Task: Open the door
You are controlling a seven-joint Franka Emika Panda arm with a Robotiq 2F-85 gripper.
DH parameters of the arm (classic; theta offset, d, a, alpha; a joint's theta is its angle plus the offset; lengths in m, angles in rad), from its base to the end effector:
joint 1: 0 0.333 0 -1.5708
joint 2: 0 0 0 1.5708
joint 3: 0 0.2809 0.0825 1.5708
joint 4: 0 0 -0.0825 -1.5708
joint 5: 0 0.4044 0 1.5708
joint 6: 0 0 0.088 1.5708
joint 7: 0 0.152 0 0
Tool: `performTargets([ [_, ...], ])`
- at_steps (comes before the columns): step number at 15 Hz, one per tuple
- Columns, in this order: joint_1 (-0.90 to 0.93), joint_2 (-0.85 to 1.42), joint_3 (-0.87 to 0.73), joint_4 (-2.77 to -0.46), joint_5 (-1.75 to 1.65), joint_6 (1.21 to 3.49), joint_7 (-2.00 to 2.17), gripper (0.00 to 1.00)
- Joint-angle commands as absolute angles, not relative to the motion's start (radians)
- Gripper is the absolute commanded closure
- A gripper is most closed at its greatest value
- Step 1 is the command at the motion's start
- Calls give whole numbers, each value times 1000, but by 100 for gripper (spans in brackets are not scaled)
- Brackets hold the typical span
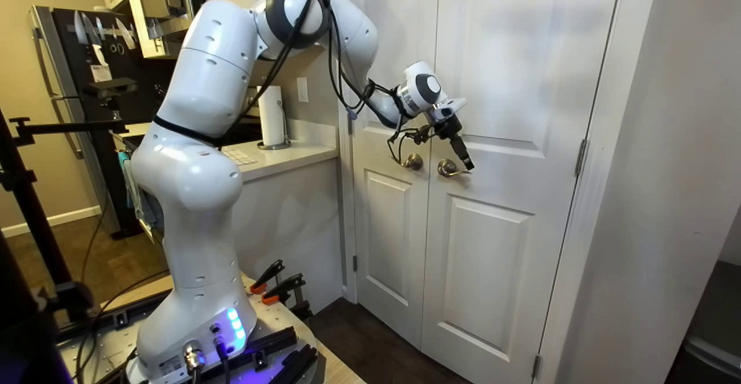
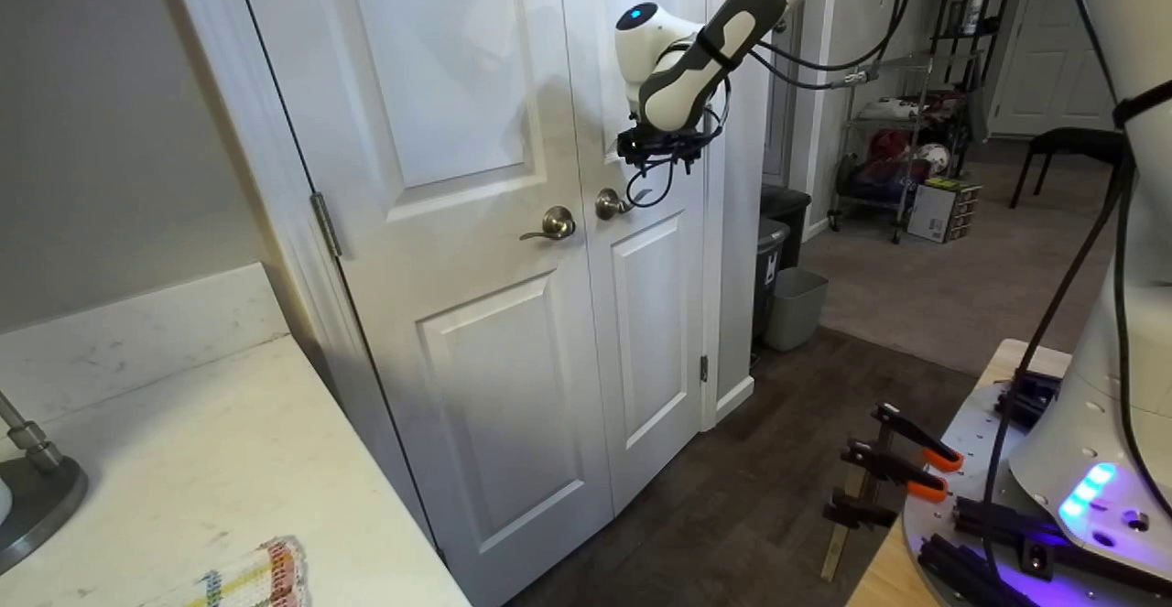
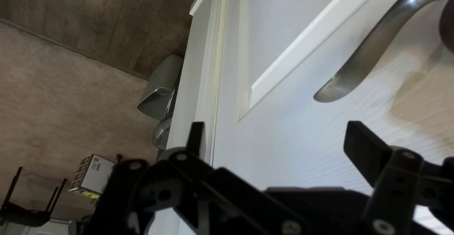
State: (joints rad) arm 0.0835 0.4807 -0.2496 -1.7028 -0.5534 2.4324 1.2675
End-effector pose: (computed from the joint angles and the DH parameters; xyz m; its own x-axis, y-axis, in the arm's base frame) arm 0.6975 -0.1221 0.2686 0.4594 -0.7057 0.5394 -0.8525 -0.5209 0.0446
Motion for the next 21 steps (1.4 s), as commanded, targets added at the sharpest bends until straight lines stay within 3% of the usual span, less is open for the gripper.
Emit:
performTargets([
  [1, 87, 527, -257, -1648, -542, 2433, 1285, 0],
  [21, 92, 577, -267, -1660, -513, 2445, 1294, 0],
])
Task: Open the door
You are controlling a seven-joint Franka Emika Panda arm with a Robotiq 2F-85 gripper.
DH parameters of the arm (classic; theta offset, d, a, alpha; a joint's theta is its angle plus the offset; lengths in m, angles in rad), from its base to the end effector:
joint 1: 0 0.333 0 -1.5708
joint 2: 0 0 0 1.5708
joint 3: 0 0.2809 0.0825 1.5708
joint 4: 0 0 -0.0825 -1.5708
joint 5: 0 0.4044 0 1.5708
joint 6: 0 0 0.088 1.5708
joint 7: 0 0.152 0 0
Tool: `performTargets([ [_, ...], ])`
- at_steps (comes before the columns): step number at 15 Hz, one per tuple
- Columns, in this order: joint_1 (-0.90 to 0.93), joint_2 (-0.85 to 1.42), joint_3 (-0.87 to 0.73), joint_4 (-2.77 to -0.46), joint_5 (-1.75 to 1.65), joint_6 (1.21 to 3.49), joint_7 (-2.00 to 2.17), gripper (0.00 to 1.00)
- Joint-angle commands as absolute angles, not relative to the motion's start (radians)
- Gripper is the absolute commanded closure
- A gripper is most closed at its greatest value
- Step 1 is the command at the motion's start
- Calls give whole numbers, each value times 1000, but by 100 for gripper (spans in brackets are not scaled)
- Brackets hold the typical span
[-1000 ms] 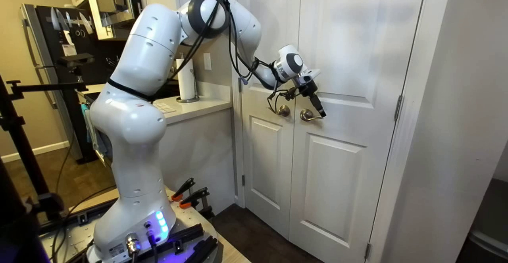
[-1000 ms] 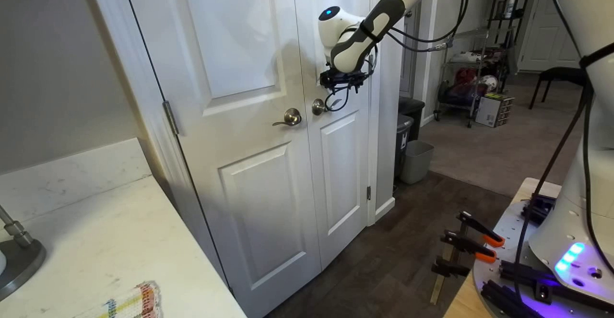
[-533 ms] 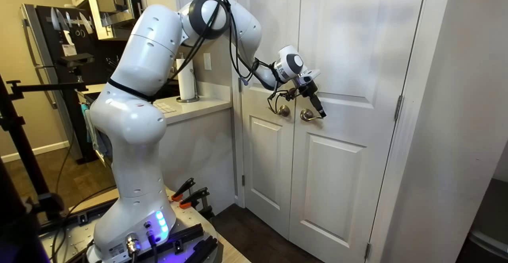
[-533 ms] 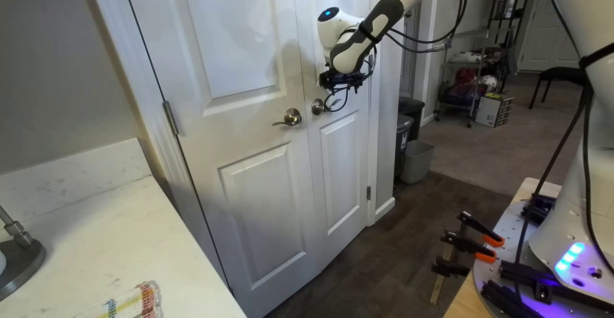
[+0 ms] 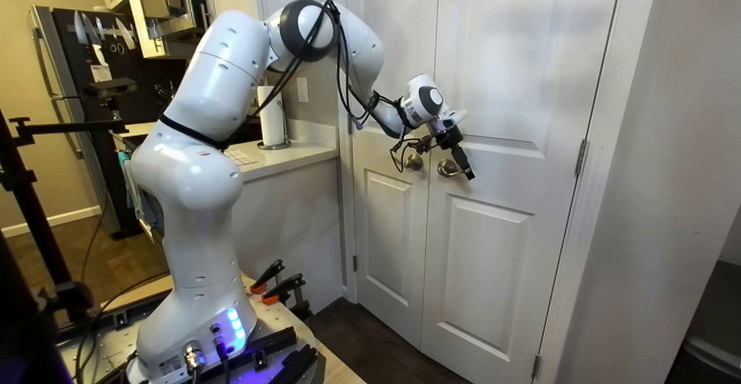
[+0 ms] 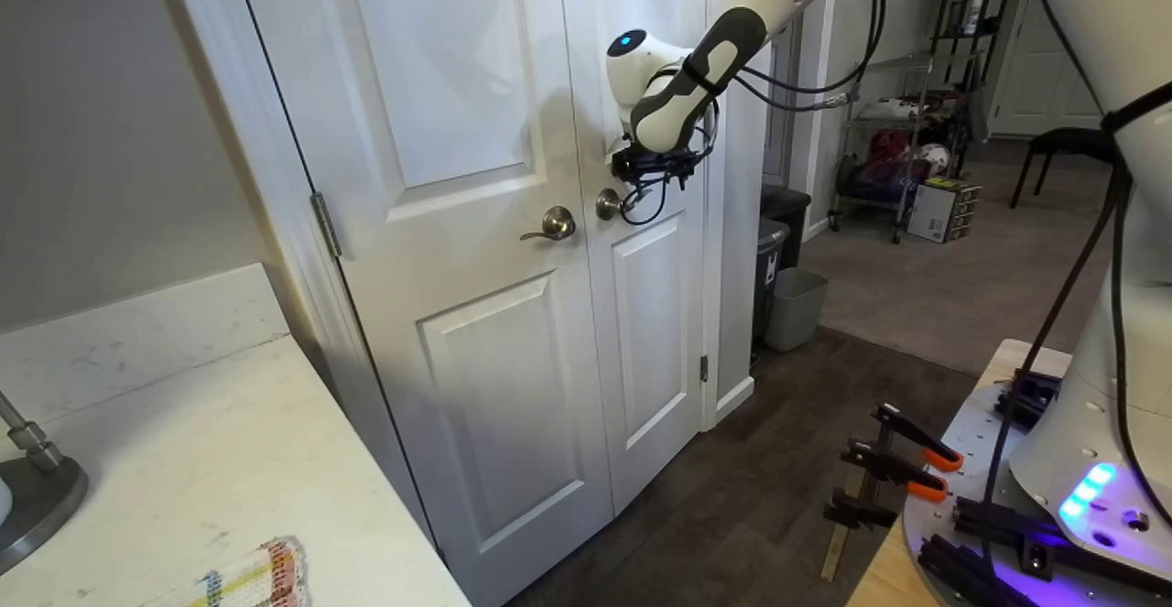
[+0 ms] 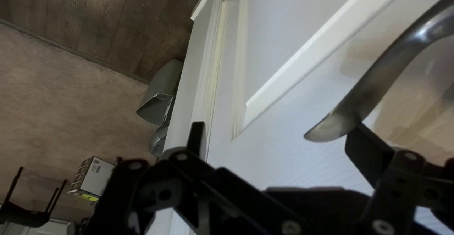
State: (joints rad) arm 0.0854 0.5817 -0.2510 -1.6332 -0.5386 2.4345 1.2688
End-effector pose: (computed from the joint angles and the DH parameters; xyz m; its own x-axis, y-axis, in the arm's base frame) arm 0.7100 -0.1201 0.2336 0.4746 -0.7021 0.5309 -0.8504 -0.5214 0.0707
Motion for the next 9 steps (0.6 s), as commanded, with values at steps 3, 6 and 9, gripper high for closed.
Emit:
performTargets([
  [3, 96, 561, -280, -1674, -512, 2430, 1306, 0],
  [6, 99, 543, -288, -1696, -509, 2418, 1309, 0],
  [9, 106, 522, -295, -1725, -514, 2406, 1314, 0],
])
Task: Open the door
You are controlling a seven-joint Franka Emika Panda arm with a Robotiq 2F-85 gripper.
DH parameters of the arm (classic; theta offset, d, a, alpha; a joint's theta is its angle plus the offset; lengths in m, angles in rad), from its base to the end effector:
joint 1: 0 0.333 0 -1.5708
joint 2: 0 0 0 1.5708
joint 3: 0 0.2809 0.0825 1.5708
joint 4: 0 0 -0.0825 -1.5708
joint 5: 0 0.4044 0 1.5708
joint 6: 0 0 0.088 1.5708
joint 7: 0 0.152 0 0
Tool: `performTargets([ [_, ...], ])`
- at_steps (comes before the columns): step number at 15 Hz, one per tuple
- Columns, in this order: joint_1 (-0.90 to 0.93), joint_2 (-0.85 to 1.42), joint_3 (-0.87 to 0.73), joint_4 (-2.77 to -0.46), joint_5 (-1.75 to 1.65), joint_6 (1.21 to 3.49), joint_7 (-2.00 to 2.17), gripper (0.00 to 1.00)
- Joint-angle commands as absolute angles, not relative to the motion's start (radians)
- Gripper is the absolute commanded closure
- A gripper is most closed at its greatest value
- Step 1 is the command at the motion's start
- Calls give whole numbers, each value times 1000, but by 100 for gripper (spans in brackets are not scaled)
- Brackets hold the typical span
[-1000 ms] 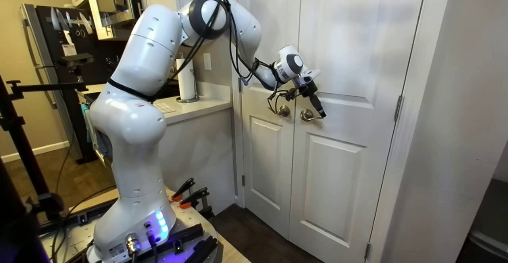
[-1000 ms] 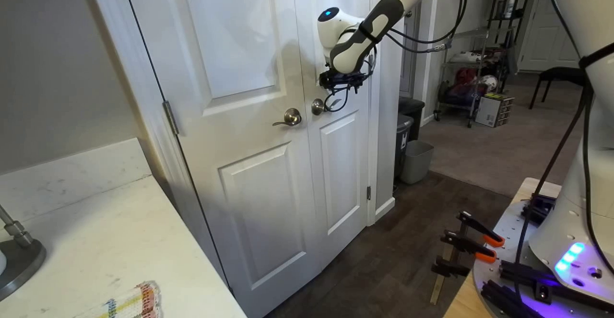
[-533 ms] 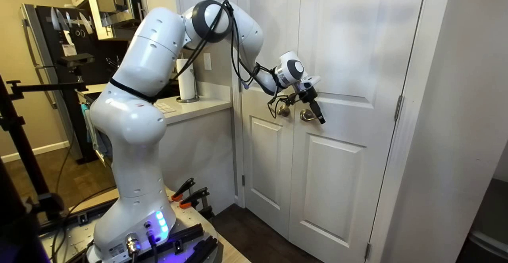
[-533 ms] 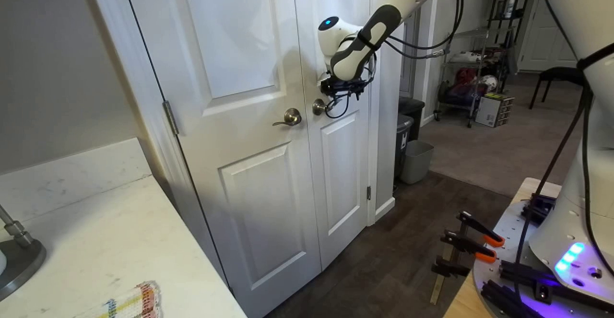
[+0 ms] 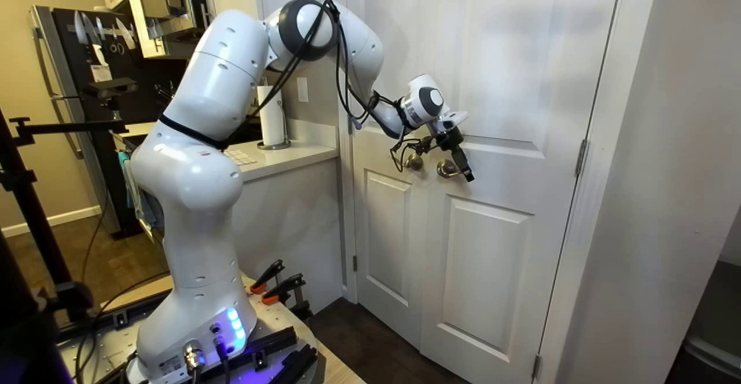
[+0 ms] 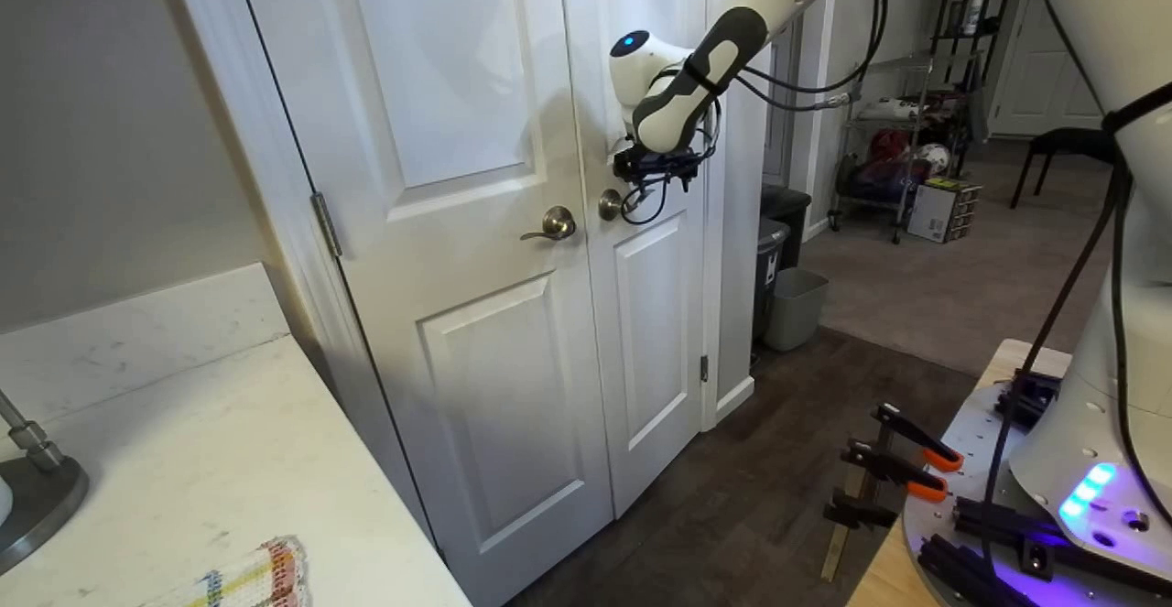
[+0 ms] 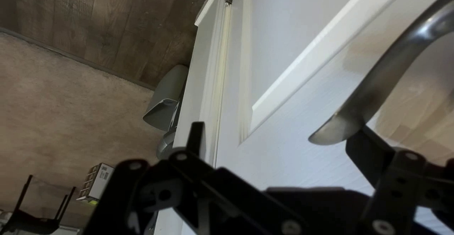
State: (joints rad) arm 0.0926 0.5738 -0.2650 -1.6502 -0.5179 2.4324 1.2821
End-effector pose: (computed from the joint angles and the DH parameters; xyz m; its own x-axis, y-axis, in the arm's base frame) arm 0.7047 -0.1242 0.2315 0.4520 -0.7241 0.5210 -0.8664 -0.4953 0.0632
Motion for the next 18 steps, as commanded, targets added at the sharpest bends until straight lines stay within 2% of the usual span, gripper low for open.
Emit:
performTargets([
  [1, 109, 510, -300, -1740, -518, 2403, 1321, 0],
  [14, 72, 259, -363, -2066, -553, 2458, 1488, 0],
  [18, 65, 160, -407, -2183, -665, 2686, 1529, 0],
])
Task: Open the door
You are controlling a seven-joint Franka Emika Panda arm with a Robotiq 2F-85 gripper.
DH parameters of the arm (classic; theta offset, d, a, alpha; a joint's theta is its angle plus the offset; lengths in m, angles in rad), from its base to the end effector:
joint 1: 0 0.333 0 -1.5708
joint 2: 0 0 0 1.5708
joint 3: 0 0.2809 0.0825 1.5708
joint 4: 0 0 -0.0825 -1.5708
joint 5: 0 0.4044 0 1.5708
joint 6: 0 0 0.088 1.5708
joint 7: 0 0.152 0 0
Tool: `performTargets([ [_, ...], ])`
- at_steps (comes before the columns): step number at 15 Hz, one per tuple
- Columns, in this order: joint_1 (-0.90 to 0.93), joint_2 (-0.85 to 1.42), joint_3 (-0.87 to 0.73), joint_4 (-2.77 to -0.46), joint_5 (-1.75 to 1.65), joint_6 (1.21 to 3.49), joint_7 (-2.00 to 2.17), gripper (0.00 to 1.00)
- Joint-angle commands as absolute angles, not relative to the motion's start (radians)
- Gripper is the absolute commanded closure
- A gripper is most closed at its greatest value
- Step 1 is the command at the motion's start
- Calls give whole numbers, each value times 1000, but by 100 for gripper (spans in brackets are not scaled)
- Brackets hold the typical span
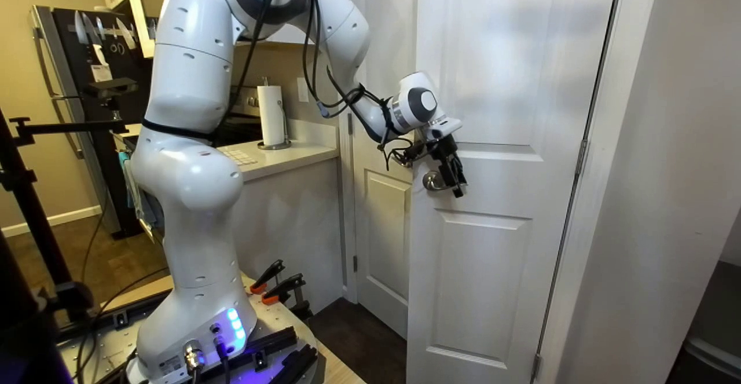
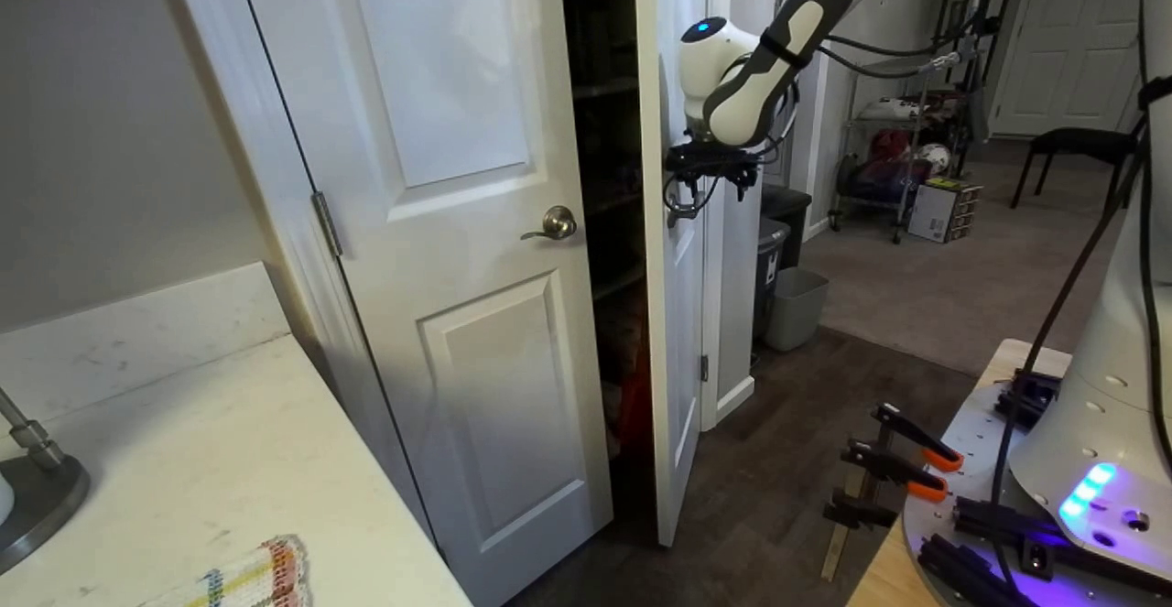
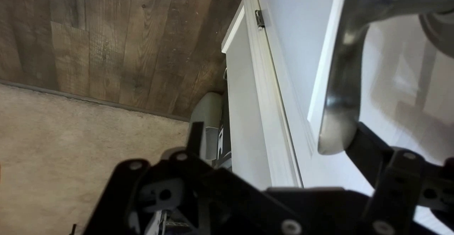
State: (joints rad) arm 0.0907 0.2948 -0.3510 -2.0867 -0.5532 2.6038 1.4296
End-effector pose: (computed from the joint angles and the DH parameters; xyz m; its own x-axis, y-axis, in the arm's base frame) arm 0.5988 -0.1631 0.2242 0.3002 -0.8349 0.4614 -0.9337 -0.3561 -0.0369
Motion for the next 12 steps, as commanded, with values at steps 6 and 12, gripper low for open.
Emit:
performTargets([
  [6, 123, 54, -510, -2273, -964, 2801, 1666, 0],
  [12, 160, 38, -557, -2282, -1133, 2814, 1819, 0],
])
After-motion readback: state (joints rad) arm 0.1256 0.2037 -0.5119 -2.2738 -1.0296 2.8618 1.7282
